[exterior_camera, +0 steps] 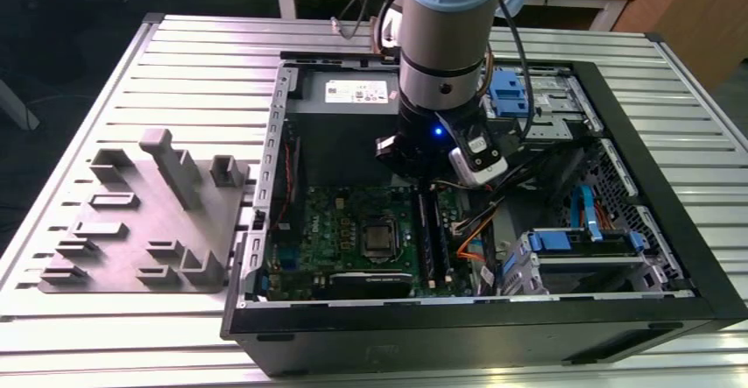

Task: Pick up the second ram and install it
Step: 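Press down the second ram until it locks into place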

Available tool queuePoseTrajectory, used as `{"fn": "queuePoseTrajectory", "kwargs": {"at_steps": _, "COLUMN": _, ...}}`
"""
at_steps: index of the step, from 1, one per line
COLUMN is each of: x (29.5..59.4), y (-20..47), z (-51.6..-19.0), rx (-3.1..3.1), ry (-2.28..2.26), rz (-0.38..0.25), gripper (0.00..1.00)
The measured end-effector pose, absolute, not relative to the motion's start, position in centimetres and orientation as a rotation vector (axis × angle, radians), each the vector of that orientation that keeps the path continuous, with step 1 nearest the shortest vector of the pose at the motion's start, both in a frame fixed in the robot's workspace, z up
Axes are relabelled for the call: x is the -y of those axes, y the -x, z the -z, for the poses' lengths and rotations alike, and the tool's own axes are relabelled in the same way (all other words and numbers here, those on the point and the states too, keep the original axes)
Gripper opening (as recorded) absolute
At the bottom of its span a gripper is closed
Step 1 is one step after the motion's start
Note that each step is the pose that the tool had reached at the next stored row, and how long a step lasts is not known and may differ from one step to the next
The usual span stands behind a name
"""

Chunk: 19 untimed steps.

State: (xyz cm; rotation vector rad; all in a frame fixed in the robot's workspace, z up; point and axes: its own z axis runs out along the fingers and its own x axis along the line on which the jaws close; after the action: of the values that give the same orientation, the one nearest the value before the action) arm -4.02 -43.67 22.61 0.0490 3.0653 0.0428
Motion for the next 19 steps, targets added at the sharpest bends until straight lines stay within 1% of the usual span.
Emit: {"fn": "queuePoseTrajectory", "kwargs": {"at_steps": 19, "x": 43.67, "y": 4.02, "z": -22.17, "rx": -3.065, "ry": -0.049, "rz": -0.043, "gripper": 0.07}}
